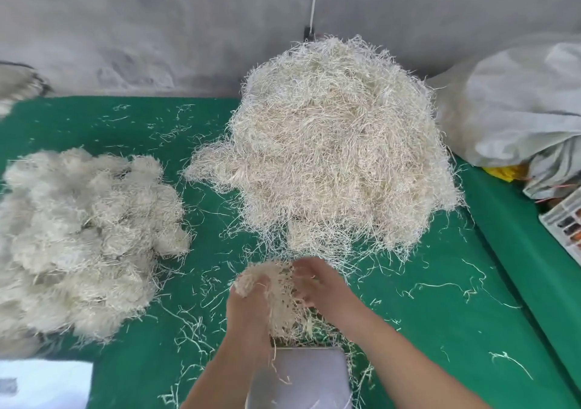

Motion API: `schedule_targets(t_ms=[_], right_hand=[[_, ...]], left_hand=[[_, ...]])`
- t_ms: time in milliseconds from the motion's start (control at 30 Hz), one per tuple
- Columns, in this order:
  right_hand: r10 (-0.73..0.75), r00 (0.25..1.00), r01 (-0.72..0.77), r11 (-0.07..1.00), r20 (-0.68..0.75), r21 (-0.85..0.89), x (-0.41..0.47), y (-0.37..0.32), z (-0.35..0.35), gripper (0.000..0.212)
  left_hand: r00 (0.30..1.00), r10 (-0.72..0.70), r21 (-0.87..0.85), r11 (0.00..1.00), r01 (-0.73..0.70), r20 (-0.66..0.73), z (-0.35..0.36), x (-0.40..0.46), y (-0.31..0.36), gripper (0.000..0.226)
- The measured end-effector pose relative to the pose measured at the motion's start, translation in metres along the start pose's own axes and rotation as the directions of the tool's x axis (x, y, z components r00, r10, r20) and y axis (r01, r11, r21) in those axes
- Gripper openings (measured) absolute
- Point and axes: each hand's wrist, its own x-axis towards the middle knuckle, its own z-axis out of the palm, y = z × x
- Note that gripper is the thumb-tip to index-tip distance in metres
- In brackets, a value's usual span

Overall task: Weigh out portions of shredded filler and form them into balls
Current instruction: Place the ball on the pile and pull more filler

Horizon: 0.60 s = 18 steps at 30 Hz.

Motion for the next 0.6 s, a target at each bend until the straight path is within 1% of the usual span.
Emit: schedule_targets(t_ms=[33, 67, 100, 167, 200, 233, 267, 300, 333, 367, 400, 433, 500, 533, 567, 600], right_hand=[[0.014, 0.998, -0.019, 0.997, -0.061, -0.075, 0.017, 0.005, -0.005, 0.025], [0.028, 0.995, -0.047, 0.981, -0.101, -0.188, 0.036, 0.012, -0.008, 0.028], [0.045, 0.994, -0.074, 0.953, -0.102, -0.294, 0.057, 0.015, -0.009, 0.037], [0.101, 0.995, -0.092, 0.898, -0.003, -0.430, 0.093, 0.019, -0.007, 0.065], [0.138, 0.989, -0.095, 0.878, 0.057, -0.470, 0.110, 0.024, -0.007, 0.078], [0.184, 0.977, -0.108, 0.861, 0.107, -0.497, 0.125, 0.028, -0.007, 0.086], [0.249, 0.957, -0.135, 0.838, 0.149, -0.529, 0.136, 0.031, -0.006, 0.089], [0.301, 0.938, -0.155, 0.806, 0.170, -0.572, 0.144, 0.033, -0.005, 0.088], [0.334, 0.927, -0.169, 0.779, 0.171, -0.603, 0.148, 0.036, -0.003, 0.084], [0.328, 0.932, -0.170, 0.777, 0.158, -0.606, 0.147, 0.038, -0.001, 0.079], [0.305, 0.942, -0.175, 0.797, 0.136, -0.578, 0.140, 0.037, 0.001, 0.072], [0.255, 0.961, -0.166, 0.843, 0.109, -0.512, 0.128, 0.036, 0.002, 0.063], [0.109, 0.992, -0.087, 0.950, 0.058, -0.298, 0.095, 0.031, 0.002, 0.040], [0.053, 0.998, -0.047, 0.980, 0.028, -0.194, 0.074, 0.026, 0.002, 0.028], [0.001, 1.000, -0.001, 0.995, -0.003, -0.098, 0.055, 0.022, 0.003, 0.021], [-0.026, 0.999, 0.026, 1.000, -0.027, 0.004, 0.035, 0.017, 0.004, 0.018]], left_hand=[[0.999, -0.019, -0.013, 1.000, 0.018, -0.044, -0.001, 0.007, 0.003, 0.016], [0.998, -0.029, -0.018, 0.999, 0.028, -0.061, 0.000, 0.012, 0.006, 0.016], [0.998, -0.037, -0.028, 0.999, 0.035, -0.059, 0.001, 0.019, 0.007, 0.016], [0.995, -0.078, 0.002, 0.997, 0.079, -0.063, 0.003, 0.027, 0.009, 0.014], [0.991, -0.107, 0.033, 0.993, 0.110, -0.085, 0.004, 0.031, 0.008, 0.012], [0.987, -0.132, 0.038, 0.990, 0.136, -0.094, 0.005, 0.036, 0.007, 0.010], [0.984, -0.154, 0.028, 0.987, 0.157, -0.085, 0.006, 0.037, 0.006, 0.011], [0.983, -0.164, 0.036, 0.985, 0.167, -0.083, 0.007, 0.039, 0.007, 0.012], [0.980, -0.178, 0.031, 0.983, 0.181, -0.091, 0.008, 0.039, 0.008, 0.015], [0.980, -0.178, 0.029, 0.983, 0.181, -0.091, 0.008, 0.040, 0.009, 0.017], [0.979, -0.187, 0.011, 0.982, 0.188, -0.085, 0.008, 0.040, 0.010, 0.017], [0.981, -0.179, -0.010, 0.984, 0.179, -0.071, 0.009, 0.039, 0.011, 0.014], [0.985, -0.169, -0.092, 0.982, 0.165, -0.035, 0.009, 0.035, 0.015, 0.017], [0.983, -0.182, -0.184, 0.967, 0.174, -0.023, 0.009, 0.039, 0.012, 0.024], [0.983, -0.180, -0.224, 0.957, 0.183, 0.036, 0.008, 0.039, 0.012, 0.030], [0.982, -0.159, -0.221, 0.959, 0.177, 0.098, 0.010, 0.036, 0.009, 0.033]])
